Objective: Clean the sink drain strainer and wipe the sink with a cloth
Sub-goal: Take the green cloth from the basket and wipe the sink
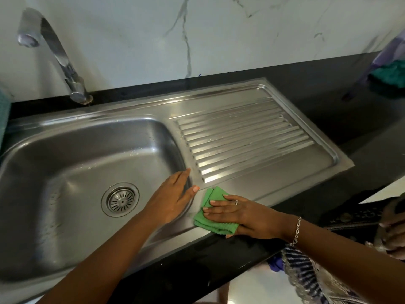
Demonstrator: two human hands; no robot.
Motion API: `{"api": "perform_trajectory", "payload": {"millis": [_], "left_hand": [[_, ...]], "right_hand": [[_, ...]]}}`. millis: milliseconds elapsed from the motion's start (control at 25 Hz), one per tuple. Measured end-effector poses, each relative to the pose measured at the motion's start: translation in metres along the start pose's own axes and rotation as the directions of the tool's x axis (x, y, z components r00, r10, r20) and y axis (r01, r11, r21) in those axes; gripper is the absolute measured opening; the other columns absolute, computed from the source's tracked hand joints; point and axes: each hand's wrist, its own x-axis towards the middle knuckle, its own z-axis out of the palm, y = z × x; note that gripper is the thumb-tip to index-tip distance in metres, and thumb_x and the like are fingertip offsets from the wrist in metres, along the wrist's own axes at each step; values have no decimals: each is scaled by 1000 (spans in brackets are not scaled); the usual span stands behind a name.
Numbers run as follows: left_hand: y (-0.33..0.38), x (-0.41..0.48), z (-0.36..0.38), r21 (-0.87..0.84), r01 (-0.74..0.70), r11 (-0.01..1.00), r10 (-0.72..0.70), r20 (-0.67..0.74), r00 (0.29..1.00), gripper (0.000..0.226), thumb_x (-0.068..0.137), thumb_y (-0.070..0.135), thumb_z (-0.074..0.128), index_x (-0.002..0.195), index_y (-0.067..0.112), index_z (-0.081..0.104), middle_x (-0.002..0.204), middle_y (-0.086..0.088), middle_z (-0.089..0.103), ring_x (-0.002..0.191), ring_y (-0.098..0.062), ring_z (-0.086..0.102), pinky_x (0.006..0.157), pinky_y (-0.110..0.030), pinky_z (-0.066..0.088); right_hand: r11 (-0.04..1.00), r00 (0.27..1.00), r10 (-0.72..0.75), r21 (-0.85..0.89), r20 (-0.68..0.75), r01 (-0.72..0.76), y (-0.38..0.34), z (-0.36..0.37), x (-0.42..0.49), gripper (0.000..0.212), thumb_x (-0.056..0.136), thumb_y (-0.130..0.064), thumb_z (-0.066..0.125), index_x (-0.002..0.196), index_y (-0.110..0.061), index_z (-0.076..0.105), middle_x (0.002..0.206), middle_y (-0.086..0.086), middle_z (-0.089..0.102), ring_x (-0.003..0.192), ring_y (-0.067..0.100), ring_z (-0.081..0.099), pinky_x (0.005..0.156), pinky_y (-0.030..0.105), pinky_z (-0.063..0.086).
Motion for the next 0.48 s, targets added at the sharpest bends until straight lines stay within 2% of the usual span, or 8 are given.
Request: {"api": "perform_trajectory", "payload": {"millis": [160, 320, 480], "left_hand": [[16, 9, 11, -44, 13, 999, -15, -49, 999, 59, 95, 43, 34, 146, 18, 18, 151, -6, 28, 137, -21, 31, 105, -27, 28], [34, 23, 22, -30, 62, 998, -66, -173, 983, 59, 94, 41, 36, 145, 15, 23, 152, -11, 25, 141, -26, 23, 115, -40, 24], [54, 35, 35, -9, 69, 998, -69, -234, 970, 58, 93, 36, 42, 143, 13, 28, 153, -12, 25, 143, -27, 20, 118, -42, 21]], "right_hand": [[1000, 1000, 10, -2, 15, -10, 33, -6, -29, 55, 98, -28, 38, 143, -29, 7, 154, -16, 6, 145, 3, -5, 119, 24, -8], [999, 999, 33, -16, 37, -32, 69, -14, -58, 56, 98, -27, 39, 142, -30, 5, 154, -15, 5, 146, 5, -4, 120, 30, -4], [998, 997, 66, -27, 35, -65, 100, -20, -87, 56, 98, -26, 39, 143, -30, 6, 154, -16, 5, 146, 5, -3, 121, 32, -3]]}}
